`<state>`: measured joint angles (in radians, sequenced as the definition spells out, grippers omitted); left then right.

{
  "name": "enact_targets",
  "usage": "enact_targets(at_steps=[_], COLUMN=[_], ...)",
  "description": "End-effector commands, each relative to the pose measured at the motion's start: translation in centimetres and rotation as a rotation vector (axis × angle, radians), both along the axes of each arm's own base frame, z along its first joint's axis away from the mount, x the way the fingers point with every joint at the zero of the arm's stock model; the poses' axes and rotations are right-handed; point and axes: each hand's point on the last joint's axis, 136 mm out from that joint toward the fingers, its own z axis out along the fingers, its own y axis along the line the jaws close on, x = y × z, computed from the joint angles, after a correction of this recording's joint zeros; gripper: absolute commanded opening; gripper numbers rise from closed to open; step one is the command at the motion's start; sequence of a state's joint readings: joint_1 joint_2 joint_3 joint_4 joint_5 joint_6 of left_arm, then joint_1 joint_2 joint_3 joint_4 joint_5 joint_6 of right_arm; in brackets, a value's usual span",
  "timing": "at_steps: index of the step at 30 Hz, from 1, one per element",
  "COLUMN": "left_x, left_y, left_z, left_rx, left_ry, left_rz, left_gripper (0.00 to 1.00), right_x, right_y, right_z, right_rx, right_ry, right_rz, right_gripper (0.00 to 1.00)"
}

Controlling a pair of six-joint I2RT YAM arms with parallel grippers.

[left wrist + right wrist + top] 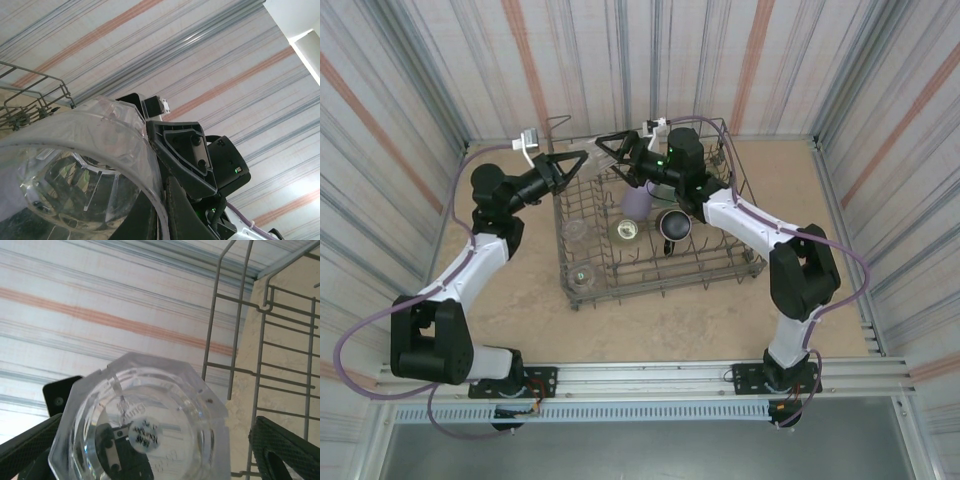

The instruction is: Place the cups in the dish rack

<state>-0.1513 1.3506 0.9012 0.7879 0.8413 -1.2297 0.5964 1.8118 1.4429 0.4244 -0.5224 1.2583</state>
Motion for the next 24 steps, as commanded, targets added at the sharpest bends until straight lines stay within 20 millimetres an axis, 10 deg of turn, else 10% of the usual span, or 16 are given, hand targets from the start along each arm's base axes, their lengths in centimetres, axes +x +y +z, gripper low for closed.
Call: enact_targets(at_steps=[1,9,24], left_x=[-1.0,-1.0,-1.1], left_y=[-0.5,-0.9,1.3], left_z=[1.1,0.2,0.5], left_rx=[0.022,0.055,0.17], left_ry=[-0.101,-0.082,-0.026], left_rz=[-0.023,-0.034,0.06], left_gripper=[0.0,0.0,0.84], right_x=[0.5,0.9,2.9], right_y=[0.7,0.9,-0.2], right_z=[0.8,1.5,0.8], right_rx=[0.046,0.103,0.026], right_ry=[0.008,0.006,-0.046], right_rz=[-0.009,-0.011,-0.034], right_gripper=[0.89,0.56,0.35])
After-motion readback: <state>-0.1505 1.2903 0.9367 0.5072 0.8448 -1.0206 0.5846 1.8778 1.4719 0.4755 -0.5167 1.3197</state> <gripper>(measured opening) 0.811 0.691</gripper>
